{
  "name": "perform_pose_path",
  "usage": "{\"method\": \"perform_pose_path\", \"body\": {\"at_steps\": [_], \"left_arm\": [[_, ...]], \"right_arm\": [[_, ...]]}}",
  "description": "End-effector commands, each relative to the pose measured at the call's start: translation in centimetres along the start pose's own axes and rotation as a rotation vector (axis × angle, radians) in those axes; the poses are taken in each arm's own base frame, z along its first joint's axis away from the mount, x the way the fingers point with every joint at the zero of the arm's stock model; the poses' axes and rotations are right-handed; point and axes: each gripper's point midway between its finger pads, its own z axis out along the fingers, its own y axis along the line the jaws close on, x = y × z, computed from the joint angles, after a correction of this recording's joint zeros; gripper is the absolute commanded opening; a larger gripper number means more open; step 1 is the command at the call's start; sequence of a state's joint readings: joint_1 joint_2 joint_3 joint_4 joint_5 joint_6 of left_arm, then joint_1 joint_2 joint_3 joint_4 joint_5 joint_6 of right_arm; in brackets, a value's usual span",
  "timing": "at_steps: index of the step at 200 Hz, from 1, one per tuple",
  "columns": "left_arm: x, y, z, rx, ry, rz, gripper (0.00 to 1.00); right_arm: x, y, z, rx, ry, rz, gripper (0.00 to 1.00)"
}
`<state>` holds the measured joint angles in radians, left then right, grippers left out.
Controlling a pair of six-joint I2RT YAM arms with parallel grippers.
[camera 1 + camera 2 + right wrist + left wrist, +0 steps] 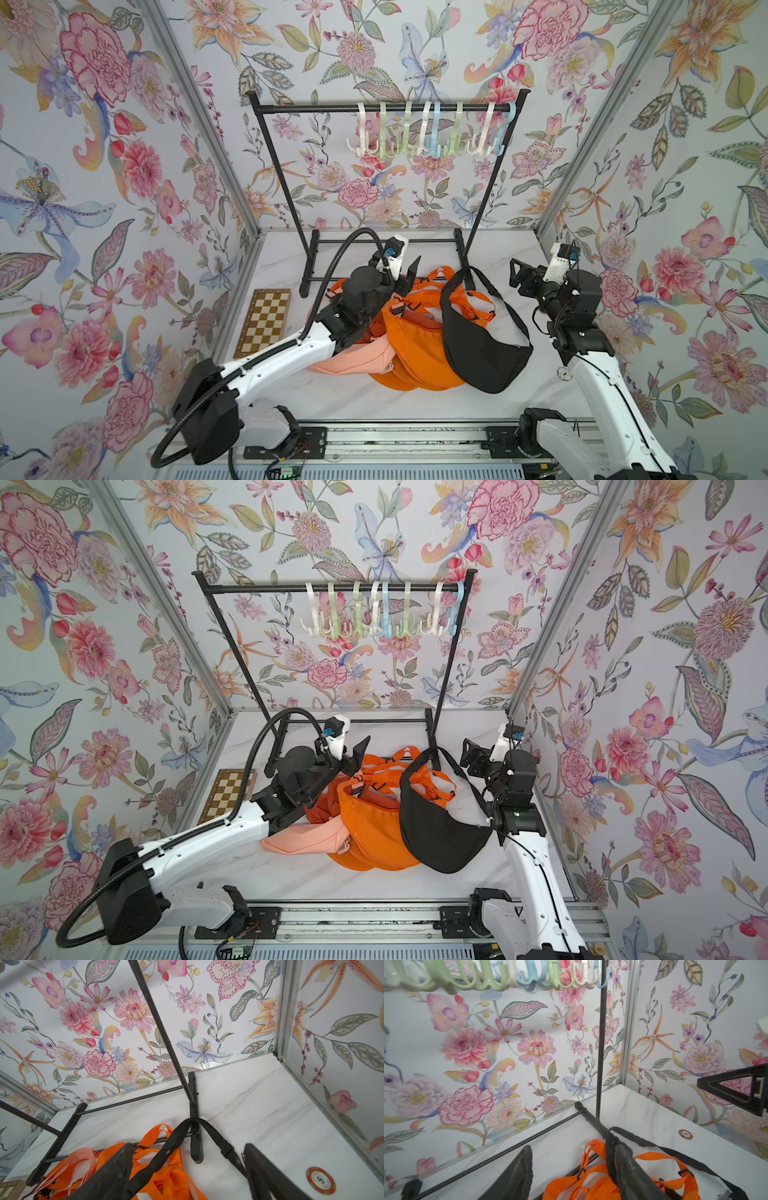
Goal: Take the bag off the hook
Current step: Place the bag inside the bag, then reset both arms
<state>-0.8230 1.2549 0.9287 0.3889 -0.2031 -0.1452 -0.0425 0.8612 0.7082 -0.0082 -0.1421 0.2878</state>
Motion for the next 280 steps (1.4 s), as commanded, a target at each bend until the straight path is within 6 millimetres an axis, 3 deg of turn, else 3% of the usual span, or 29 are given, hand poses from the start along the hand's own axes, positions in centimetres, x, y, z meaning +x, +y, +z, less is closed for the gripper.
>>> {"method": "perform_pose_path", "body": {"at_steps": [1, 28, 47, 83, 117, 144, 176, 183, 191, 200, 205, 237, 261, 280], "left_arm": [[5.5, 4.2, -3.2, -0.146, 0.148, 0.047, 0.64], [9.3, 8.7, -7.9, -0.294, 0.211, 0.021, 0.65], [11.8, 11.1, -10.6, -0.387, 0.228, -0.038, 0.65], [12.6, 15.9, -13.7, -0.616, 0.209, -0.077, 0.67], [15.1, 20.3, -13.4, -0.73, 0.29, -0.124, 0.67], [17.0, 23.5, -12.8, -0.838, 0.354, -0.043, 0.69], [19.0, 26.8, -12.1, -0.918, 0.391, -0.014, 0.75], [19.5, 27.3, -11.8, -0.913, 0.385, -0.011, 0.76], [19.9, 27.8, -11.4, -0.902, 0.389, 0.003, 0.9], [20.3, 28.3, -11.1, -0.907, 0.392, 0.022, 0.92], [20.5, 28.5, -10.9, -0.903, 0.386, 0.034, 0.99], [21.4, 29.6, -10.3, -0.888, 0.347, 0.087, 0.99], [20.6, 30.3, -10.8, -0.892, 0.217, 0.059, 0.99], [21.4, 30.5, -10.1, -0.861, 0.233, 0.056, 0.99]], "right_arm": [[4.3, -1.8, -0.9, 0.058, 0.064, 0.002, 0.89], [6.7, -3.4, -2.0, 0.109, 0.029, 0.022, 1.0], [8.3, -4.6, -2.3, 0.151, 0.011, 0.041, 0.99], [11.0, -6.4, -1.7, 0.207, 0.021, 0.039, 0.99], [10.7, -8.5, -1.7, 0.299, -0.067, -0.005, 0.99], [10.1, -9.5, -1.5, 0.34, -0.159, -0.032, 0.99], [11.2, -11.0, 0.5, 0.379, -0.098, -0.048, 0.99], [11.4, -11.2, 1.0, 0.383, -0.094, -0.056, 0.99], [11.7, -11.4, 1.4, 0.388, -0.089, -0.076, 0.99], [11.8, -11.7, 1.9, 0.399, -0.091, -0.097, 0.99], [11.7, -11.9, 2.1, 0.407, -0.096, -0.106, 0.99], [11.0, -12.1, 4.2, 0.42, -0.104, -0.158, 0.99], [11.3, -11.8, 6.2, 0.394, -0.062, -0.139, 0.99], [11.9, -10.4, 7.2, 0.375, -0.036, -0.209, 0.99]]}}
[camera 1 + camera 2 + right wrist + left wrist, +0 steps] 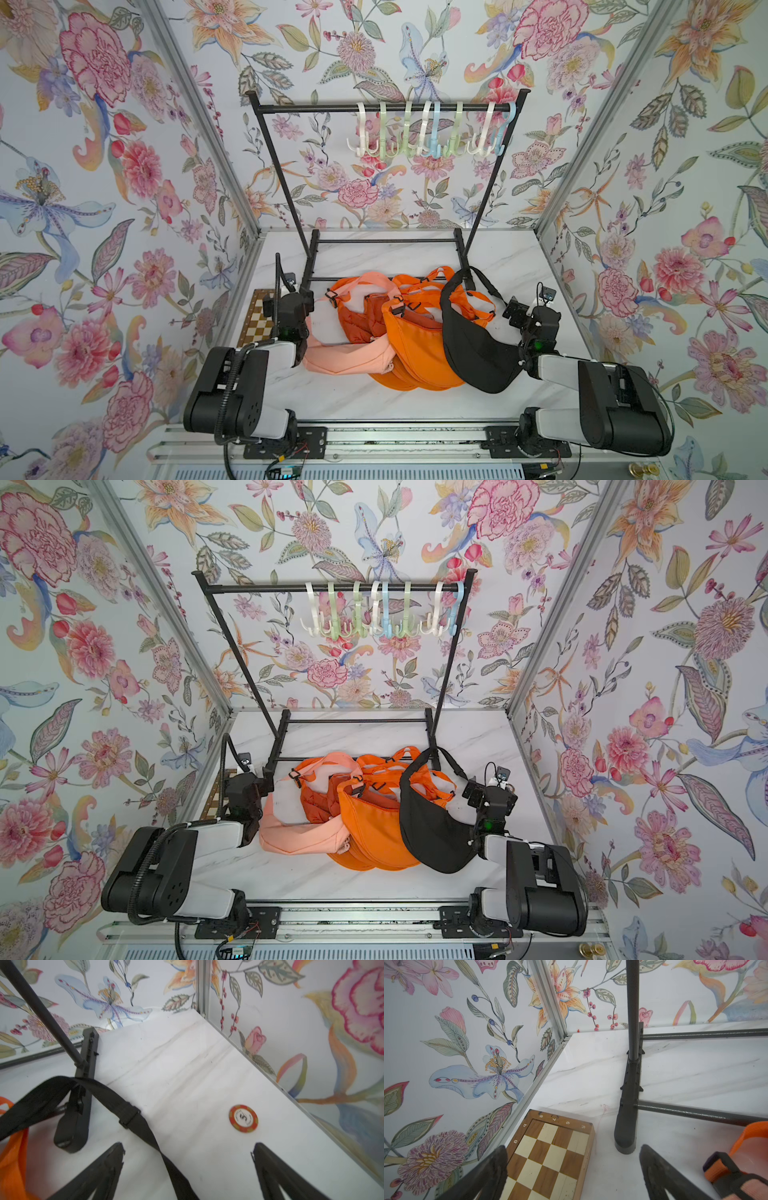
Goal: Take the bag off the hook
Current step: Reset both arms
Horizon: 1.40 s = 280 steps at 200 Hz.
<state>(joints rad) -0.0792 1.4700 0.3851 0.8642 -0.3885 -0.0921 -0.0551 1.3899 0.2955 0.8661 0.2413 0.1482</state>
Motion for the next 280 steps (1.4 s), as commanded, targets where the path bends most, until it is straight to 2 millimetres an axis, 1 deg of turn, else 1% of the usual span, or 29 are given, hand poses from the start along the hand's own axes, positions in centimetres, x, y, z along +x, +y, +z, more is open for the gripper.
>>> {"method": "perform_pose_path", "body": {"at_steps": [1, 9, 28, 39, 45, 52, 54, 59, 62, 69, 73, 84, 93, 101, 112, 124, 128, 129, 131, 138, 153, 159, 167, 187, 280], "left_arm": [[-2.4, -0.3, 0.4, 0.038, -0.122, -0.038, 0.99], [-2.4, -1.0, 0.4, 0.068, -0.12, -0.021, 0.99], [-2.5, -0.7, -0.4, 0.068, -0.157, -0.035, 0.99], [-2.6, -0.3, -1.6, 0.068, -0.213, -0.056, 0.99], [-2.4, 0.3, -2.4, 0.051, -0.24, -0.077, 1.0], [-2.4, 1.0, -3.2, 0.026, -0.275, -0.1, 0.99], [-1.8, 1.2, -3.6, 0.021, -0.275, -0.101, 0.99], [-1.8, 1.6, -4.4, 0.01, -0.306, -0.109, 1.0], [-1.5, 1.5, -4.6, 0.01, -0.314, -0.1, 0.99], [-1.3, 1.4, -5.1, 0.01, -0.324, -0.083, 0.99], [-1.2, 1.1, -5.3, 0.011, -0.32, -0.073, 1.0], [-1.5, 0.3, -5.7, 0.027, -0.334, -0.043, 1.0], [-1.7, -0.3, -6.0, 0.045, -0.351, -0.014, 0.99], [-1.7, -0.6, -6.0, 0.059, -0.349, -0.005, 0.99], [-1.6, -1.0, -5.2, 0.07, -0.328, 0.003, 0.99], [-1.4, -1.7, -3.8, 0.104, -0.278, 0.014, 0.99], [-0.8, -1.9, -3.4, 0.126, -0.249, 0.015, 0.99], [-1.3, -1.9, -3.1, 0.129, -0.255, 0.009, 0.99], [-1.5, -2.0, -2.7, 0.136, -0.251, 0.003, 0.99], [-1.5, -2.0, -2.1, 0.164, -0.24, -0.016, 0.99], [-1.6, -1.9, -2.1, 0.175, -0.244, -0.021, 0.99], [-1.6, -1.9, -2.1, 0.176, -0.247, -0.021, 0.99], [-1.7, -1.9, -2.1, 0.174, -0.249, -0.021, 0.99], [-1.7, -1.8, -2.3, 0.172, -0.254, -0.023, 0.99], [-1.7, -1.9, -2.4, 0.174, -0.257, -0.02, 0.99]], "right_arm": [[-1.0, 1.9, 0.5, -0.027, -0.033, -0.071, 0.99], [-0.9, 3.0, 0.5, -0.05, -0.055, -0.114, 0.99], [-0.7, 5.2, -0.2, -0.097, -0.108, -0.2, 0.99], [-0.9, 4.8, -1.2, -0.096, -0.151, -0.186, 0.99], [-0.8, 4.8, -1.8, -0.111, -0.171, -0.181, 0.99], [-0.6, 5.0, -2.6, -0.138, -0.202, -0.182, 0.99], [-0.6, 5.0, -2.8, -0.146, -0.211, -0.187, 0.99], [-0.5, 5.3, -3.4, -0.168, -0.237, -0.197, 0.99], [0.0, 5.4, -3.6, -0.179, -0.237, -0.209, 0.99], [-0.2, 5.8, -4.4, -0.201, -0.279, -0.22, 0.99], [-0.2, 6.1, -4.6, -0.203, -0.28, -0.237, 0.99], [0.1, 7.3, -5.1, -0.258, -0.281, -0.282, 0.99], [0.2, 7.4, -5.3, -0.264, -0.287, -0.287, 0.99], [0.3, 7.5, -5.1, -0.263, -0.285, -0.296, 0.99], [0.2, 7.4, -4.7, -0.257, -0.282, -0.287, 0.99], [0.0, 7.2, -4.1, -0.243, -0.27, -0.271, 0.99], [-0.1, 7.1, -3.8, -0.239, -0.26, -0.269, 0.99], [0.0, 7.1, -3.7, -0.239, -0.255, -0.267, 0.99], [0.0, 7.1, -3.6, -0.238, -0.246, -0.264, 0.99], [0.1, 7.0, -2.7, -0.235, -0.21, -0.255, 0.99], [0.7, 6.8, 0.0, -0.245, -0.077, -0.212, 0.99], [0.7, 6.4, 0.5, -0.276, -0.048, -0.179, 0.99], [0.7, 6.3, 0.5, -0.295, -0.046, -0.162, 0.99], [0.7, 6.5, 0.3, -0.264, -0.06, -0.193, 0.99], [0.7, 6.5, 0.3, -0.265, -0.062, -0.193, 0.99]]}}
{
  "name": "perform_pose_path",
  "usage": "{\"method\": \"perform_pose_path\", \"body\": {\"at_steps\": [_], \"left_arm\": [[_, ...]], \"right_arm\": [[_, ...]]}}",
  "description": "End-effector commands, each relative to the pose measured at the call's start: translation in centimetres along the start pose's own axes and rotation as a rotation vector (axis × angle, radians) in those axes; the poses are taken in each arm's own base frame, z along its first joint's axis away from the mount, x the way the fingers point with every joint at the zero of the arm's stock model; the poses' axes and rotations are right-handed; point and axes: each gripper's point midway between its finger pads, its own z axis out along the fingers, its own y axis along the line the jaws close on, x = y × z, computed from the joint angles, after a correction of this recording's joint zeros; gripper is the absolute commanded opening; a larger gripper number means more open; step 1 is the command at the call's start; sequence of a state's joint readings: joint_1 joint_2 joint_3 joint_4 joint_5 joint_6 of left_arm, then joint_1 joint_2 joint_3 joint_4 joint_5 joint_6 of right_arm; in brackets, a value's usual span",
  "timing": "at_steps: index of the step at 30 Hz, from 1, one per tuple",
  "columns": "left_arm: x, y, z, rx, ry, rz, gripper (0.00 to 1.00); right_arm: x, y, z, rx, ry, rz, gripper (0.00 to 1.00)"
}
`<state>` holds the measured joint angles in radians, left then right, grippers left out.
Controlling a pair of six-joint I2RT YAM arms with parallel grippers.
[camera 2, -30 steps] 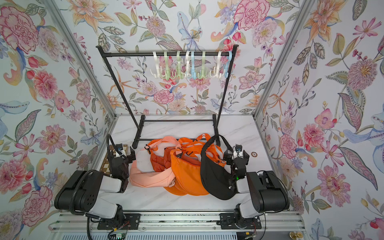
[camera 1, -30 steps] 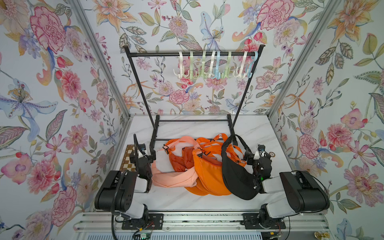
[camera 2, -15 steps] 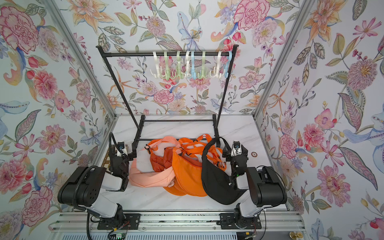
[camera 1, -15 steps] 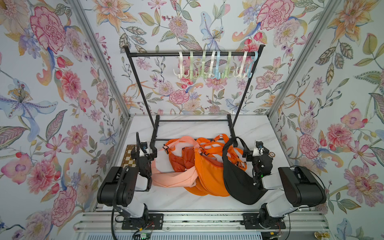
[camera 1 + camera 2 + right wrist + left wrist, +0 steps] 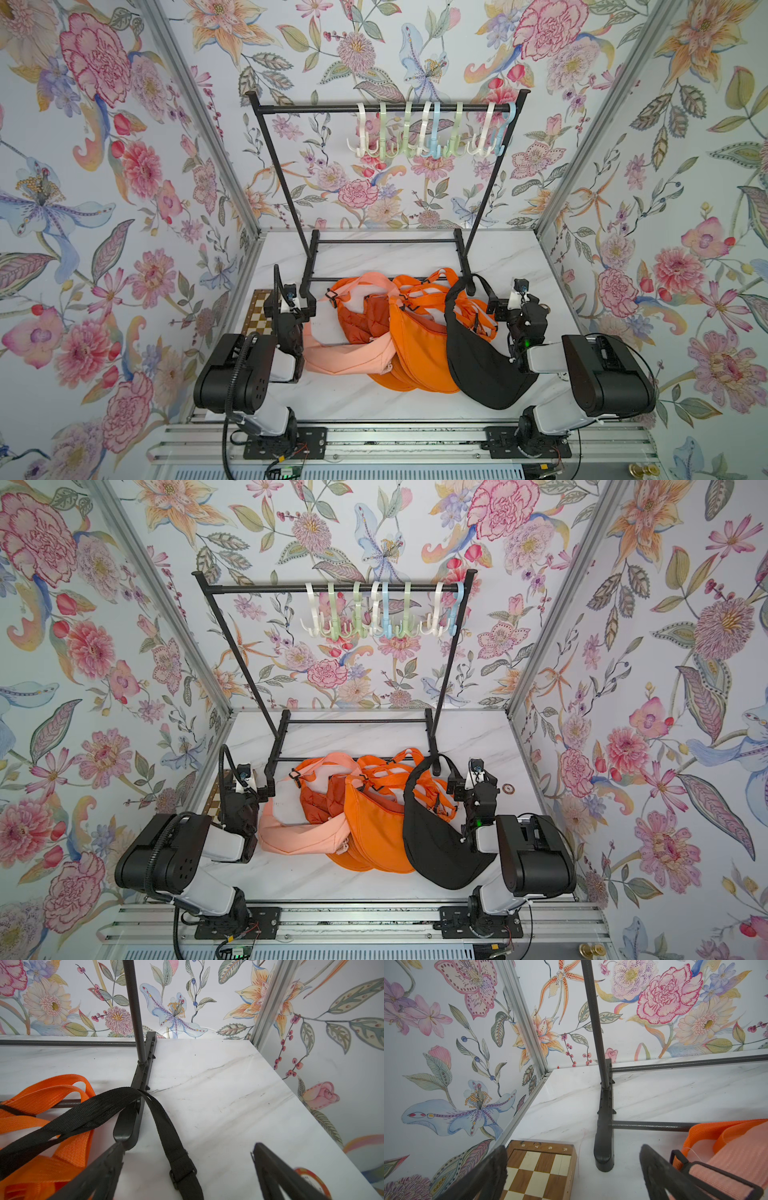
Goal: Take the bag off the hook
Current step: Reset both arms
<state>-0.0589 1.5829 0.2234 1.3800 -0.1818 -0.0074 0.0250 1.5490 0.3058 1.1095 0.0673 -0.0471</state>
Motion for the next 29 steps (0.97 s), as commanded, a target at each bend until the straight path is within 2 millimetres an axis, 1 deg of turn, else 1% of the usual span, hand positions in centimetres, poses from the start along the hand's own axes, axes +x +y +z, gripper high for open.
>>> {"method": "perform_pose_path", "body": {"at_steps": [1, 5, 8, 29], "left_arm": [[-0.3, -0.26, -0.17, 0.02, -0.013, -0.012, 0.99], [-0.22, -0.29, -0.18, 0.021, -0.01, -0.01, 1.0], [-0.32, -0.82, -0.15, 0.05, -0.015, 0.0, 0.99], [-0.34, -0.81, -0.15, 0.051, -0.014, 0.0, 0.99]], "right_arm": [[0.63, 0.28, -0.18, -0.011, 0.021, 0.011, 0.99], [0.64, 0.32, -0.18, -0.009, 0.022, 0.007, 0.99], [0.64, 0.33, -0.18, -0.01, 0.022, 0.006, 0.99], [0.62, 0.33, -0.17, -0.01, 0.021, 0.007, 0.99]]}}
